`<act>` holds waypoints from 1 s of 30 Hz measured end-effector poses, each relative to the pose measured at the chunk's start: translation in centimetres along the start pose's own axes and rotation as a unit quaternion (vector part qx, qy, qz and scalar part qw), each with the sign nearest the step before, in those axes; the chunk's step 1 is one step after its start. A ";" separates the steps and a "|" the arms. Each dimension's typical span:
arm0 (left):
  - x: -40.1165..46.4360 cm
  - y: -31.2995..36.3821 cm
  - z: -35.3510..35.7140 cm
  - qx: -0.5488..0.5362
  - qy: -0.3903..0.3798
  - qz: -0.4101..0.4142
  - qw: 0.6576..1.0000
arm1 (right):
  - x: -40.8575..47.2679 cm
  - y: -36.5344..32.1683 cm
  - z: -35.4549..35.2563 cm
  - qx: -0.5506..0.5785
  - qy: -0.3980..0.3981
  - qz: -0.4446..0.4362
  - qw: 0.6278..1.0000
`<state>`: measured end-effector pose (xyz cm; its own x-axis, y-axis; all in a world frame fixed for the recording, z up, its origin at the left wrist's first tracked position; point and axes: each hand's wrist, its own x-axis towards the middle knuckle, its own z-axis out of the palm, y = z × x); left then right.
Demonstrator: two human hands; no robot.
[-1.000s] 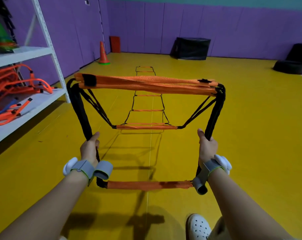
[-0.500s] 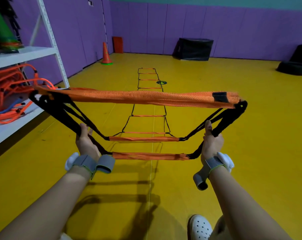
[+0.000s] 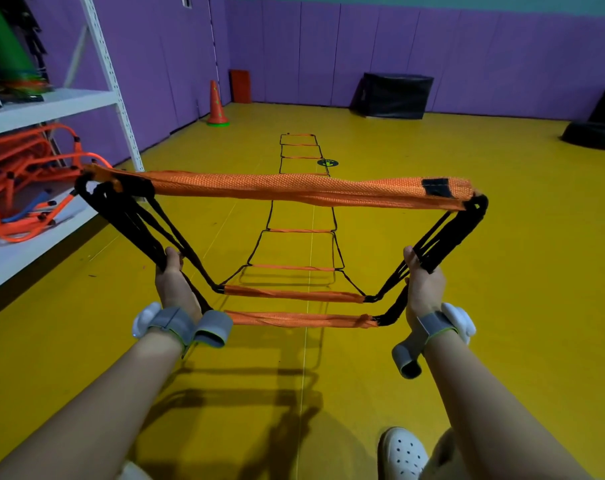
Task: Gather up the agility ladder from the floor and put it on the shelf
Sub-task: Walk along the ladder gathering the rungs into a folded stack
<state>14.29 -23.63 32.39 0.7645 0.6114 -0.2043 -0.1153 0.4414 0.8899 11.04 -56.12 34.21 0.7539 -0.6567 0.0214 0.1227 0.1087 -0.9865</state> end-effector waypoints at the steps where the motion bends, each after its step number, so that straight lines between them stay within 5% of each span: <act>1: 0.1 -0.1 0.0 0.003 0.003 -0.003 1.000 | 0.0 0.1 0.0 -0.011 0.000 0.007 1.000; 18: 1.4 -1.8 -1.2 0.133 -0.032 -0.050 0.989 | 1.8 2.4 -0.2 -0.106 0.052 0.088 0.989; 30: 1.7 -4.2 -2.9 0.335 -0.073 -0.053 0.938 | 3.0 5.3 -0.7 -0.240 0.013 0.084 0.967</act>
<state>14.21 -22.57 27.11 0.8339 0.4691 -0.2908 0.3528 -0.0480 0.9344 13.50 -58.09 28.91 0.7202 -0.6787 -0.1439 -0.3184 -0.1391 -0.9377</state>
